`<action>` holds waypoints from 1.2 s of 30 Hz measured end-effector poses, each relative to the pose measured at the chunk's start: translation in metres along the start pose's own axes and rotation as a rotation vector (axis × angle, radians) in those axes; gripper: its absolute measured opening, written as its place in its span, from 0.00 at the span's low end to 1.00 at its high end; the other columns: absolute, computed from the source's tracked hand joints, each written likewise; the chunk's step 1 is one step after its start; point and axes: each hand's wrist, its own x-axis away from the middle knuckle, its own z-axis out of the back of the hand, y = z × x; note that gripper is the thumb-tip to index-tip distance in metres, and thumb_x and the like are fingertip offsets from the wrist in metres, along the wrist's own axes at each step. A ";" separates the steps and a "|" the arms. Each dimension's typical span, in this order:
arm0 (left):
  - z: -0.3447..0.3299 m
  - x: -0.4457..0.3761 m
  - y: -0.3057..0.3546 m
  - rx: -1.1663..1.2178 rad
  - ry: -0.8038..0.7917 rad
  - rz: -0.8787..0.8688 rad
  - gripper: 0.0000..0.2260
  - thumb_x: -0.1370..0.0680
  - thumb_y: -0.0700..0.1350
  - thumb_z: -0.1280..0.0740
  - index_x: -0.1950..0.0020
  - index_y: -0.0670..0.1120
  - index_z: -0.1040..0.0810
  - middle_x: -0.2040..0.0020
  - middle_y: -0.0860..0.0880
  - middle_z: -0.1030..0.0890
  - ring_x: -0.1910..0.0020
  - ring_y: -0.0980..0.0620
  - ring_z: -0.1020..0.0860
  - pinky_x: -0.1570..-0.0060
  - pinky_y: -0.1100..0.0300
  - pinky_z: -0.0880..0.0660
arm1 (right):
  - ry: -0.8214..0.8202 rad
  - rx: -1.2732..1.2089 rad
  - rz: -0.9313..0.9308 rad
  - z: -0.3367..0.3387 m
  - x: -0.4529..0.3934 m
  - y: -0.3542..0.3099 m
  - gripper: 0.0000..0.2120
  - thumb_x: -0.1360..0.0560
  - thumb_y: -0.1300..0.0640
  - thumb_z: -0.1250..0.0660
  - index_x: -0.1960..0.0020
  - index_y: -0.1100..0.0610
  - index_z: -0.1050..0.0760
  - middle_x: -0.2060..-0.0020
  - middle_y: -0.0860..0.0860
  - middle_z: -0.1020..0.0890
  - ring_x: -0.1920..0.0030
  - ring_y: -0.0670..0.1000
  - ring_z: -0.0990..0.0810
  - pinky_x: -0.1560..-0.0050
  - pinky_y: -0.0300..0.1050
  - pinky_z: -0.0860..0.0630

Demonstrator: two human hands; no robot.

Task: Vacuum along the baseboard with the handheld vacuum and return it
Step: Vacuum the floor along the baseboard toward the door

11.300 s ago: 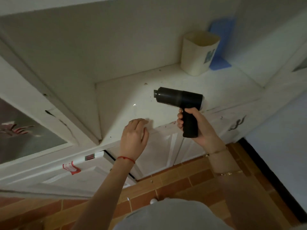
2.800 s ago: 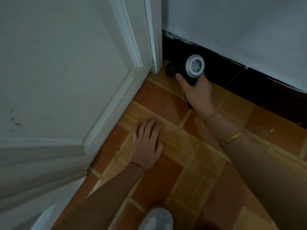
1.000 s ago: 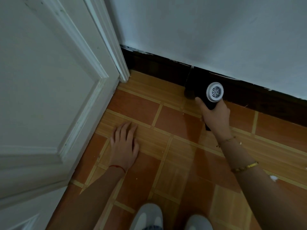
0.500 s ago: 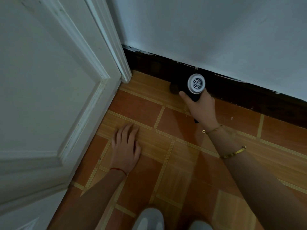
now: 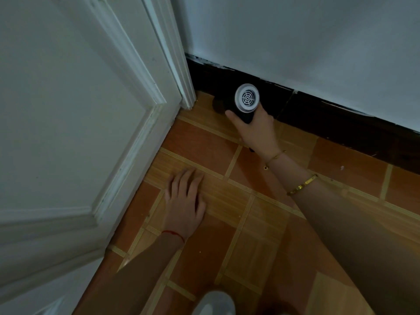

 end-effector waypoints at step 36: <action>-0.005 0.003 -0.002 -0.094 0.010 -0.013 0.21 0.20 0.47 0.44 0.28 0.44 0.29 0.29 0.42 0.29 0.30 0.41 0.32 0.27 0.40 0.40 | -0.031 0.308 -0.202 0.131 0.102 0.038 0.25 0.31 0.34 0.31 0.42 0.49 0.29 0.58 0.49 0.18 0.57 0.57 0.17 0.51 0.55 0.19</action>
